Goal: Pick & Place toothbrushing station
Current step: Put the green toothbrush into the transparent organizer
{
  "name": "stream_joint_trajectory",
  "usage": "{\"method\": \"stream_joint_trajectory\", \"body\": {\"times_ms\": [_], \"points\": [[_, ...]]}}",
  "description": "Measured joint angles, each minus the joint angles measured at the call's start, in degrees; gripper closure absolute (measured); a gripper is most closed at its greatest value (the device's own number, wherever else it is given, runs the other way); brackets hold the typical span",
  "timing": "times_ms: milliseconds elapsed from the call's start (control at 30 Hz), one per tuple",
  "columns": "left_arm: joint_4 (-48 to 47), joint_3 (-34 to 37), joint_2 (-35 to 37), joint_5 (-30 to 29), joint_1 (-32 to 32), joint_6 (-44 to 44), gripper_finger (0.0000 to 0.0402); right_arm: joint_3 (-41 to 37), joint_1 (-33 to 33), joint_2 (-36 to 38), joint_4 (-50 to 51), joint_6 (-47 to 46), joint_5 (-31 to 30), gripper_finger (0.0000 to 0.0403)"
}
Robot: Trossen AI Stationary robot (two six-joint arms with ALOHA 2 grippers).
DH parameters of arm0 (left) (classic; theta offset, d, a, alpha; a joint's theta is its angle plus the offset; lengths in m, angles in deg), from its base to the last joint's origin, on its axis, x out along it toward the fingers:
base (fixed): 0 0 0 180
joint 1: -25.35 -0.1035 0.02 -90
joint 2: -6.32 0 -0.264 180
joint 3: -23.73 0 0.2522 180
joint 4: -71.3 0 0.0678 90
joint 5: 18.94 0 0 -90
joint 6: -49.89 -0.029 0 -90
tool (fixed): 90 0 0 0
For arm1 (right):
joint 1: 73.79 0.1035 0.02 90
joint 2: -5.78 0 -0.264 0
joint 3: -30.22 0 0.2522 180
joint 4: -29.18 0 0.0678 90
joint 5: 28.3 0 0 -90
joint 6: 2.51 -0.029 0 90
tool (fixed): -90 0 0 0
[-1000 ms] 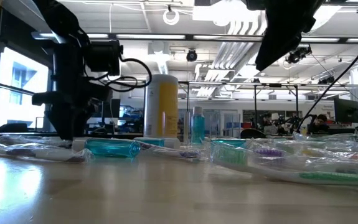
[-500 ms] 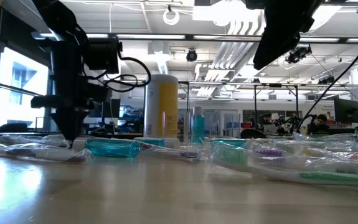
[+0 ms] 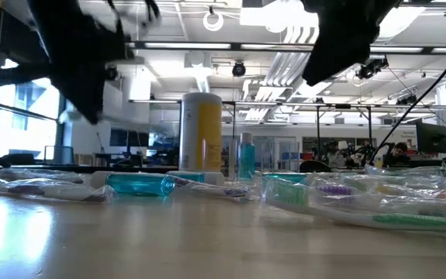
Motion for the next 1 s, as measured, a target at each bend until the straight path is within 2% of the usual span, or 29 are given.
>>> {"method": "stream_joint_trajectory", "body": {"times_ms": [100, 233, 400, 467, 567, 700, 800, 1000], "points": [[1.56, -1.82, -0.53, -6.4, 7.76, -6.95, 0.0392, 0.0, 0.0, 0.0, -4.06, 1.99, 0.31, 0.0256], [8.75, -2.05, -2.93, -15.69, 15.02, -16.57, 0.0391, 0.0, 0.02, -1.36, -12.6, 8.96, 2.5, 0.0256], [17.13, -2.07, -7.74, -28.59, 18.3, -29.4, 0.039, 0.02, -0.43, -5.12, -26.88, 15.14, 5.43, 0.0256], [20.78, -2.13, -9.51, -32.95, 18.21, -34.93, 0.039, 0.02, -1.16, -6.83, -31.47, 18.43, 8.42, 0.0256], [26.05, -2.07, -11.33, -36.11, 18.11, -42.26, 0.039, 0.04, -2.35, -9.55, -37.39, 22.86, 13.62, 0.0255], [32.92, -2.07, -12.91, -38.59, 18.16, -50.77, 0.039, 0.02, -3.87, -12.96, -41.34, 24.15, 15.17, 0.0235], [35.47, -2.11, -13.07, -39.69, 18.16, -55.08, 0.039, 0.02, -5.19, -14.76, -43.48, 22.22, 16.23, 0.0204], [38.79, -2.11, -13.07, -39.77, 18.11, -59.53, 0.0389, 0.02, -7.12, -16.46, -46.25, 19.9, 22.1, 0.0138]]}}
